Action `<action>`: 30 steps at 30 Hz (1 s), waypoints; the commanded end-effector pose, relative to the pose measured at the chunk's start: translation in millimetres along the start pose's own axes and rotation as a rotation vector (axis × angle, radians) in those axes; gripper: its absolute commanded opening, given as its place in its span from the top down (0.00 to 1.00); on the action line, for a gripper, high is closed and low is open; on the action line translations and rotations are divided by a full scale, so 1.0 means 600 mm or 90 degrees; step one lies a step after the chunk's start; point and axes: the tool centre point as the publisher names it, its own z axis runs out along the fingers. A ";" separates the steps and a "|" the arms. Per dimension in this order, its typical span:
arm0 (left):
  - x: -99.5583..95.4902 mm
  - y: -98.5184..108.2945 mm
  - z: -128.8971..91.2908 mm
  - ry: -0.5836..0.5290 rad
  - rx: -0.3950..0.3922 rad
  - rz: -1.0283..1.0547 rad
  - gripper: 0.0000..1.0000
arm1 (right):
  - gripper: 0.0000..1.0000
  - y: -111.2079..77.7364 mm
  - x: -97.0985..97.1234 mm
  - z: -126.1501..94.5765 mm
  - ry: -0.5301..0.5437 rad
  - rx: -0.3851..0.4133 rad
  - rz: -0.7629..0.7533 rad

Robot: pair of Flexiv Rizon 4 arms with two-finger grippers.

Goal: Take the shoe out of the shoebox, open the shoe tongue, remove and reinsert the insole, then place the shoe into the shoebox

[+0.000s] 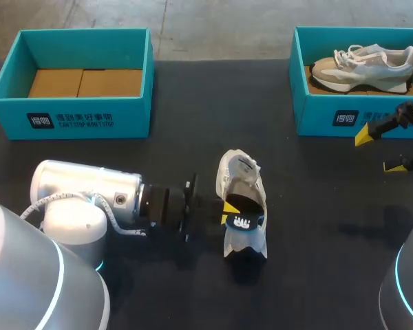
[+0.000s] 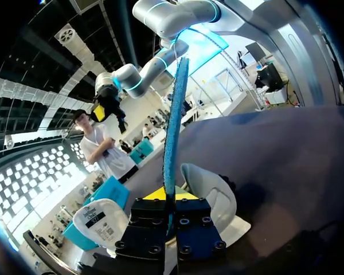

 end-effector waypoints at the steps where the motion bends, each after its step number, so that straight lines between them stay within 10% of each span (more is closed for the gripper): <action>1: 0.003 0.000 0.001 0.000 0.001 0.002 1.00 | 0.00 0.000 0.001 0.001 -0.002 0.000 0.001; 30: -0.012 0.054 0.023 -0.012 -0.057 0.060 1.00 | 0.00 0.000 0.001 0.001 -0.002 0.000 0.001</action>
